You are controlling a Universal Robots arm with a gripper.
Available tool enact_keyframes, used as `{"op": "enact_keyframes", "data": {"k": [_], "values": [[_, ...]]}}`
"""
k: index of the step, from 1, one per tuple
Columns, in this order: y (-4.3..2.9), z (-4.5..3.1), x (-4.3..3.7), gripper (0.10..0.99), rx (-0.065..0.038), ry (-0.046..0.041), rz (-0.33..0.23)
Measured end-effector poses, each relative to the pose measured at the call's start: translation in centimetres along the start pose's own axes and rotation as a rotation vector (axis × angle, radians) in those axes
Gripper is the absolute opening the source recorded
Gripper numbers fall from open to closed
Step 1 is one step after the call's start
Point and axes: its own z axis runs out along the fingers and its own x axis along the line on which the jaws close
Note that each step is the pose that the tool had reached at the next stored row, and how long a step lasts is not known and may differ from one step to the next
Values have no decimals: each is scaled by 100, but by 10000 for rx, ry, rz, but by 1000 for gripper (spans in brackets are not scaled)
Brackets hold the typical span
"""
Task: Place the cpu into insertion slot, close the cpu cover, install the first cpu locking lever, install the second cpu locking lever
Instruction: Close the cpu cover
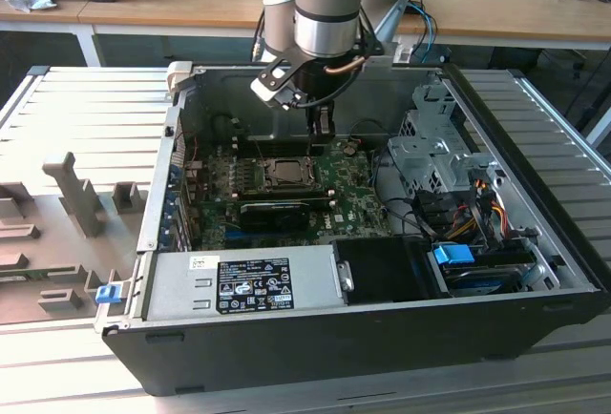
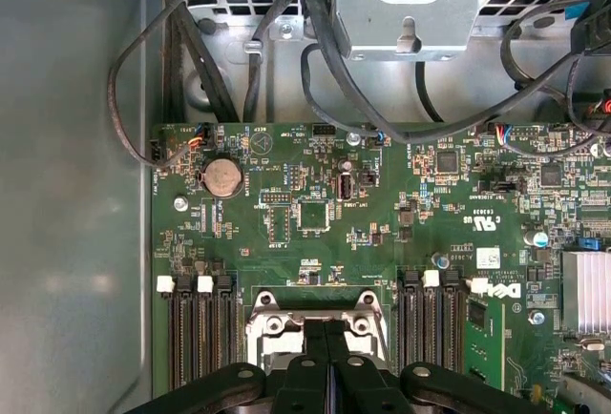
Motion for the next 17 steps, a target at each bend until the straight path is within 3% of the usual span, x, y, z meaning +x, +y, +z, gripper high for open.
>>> {"op": "enact_keyframes", "data": {"k": [17], "values": [[-40,-1,-1,106,0,-1,0]]}}
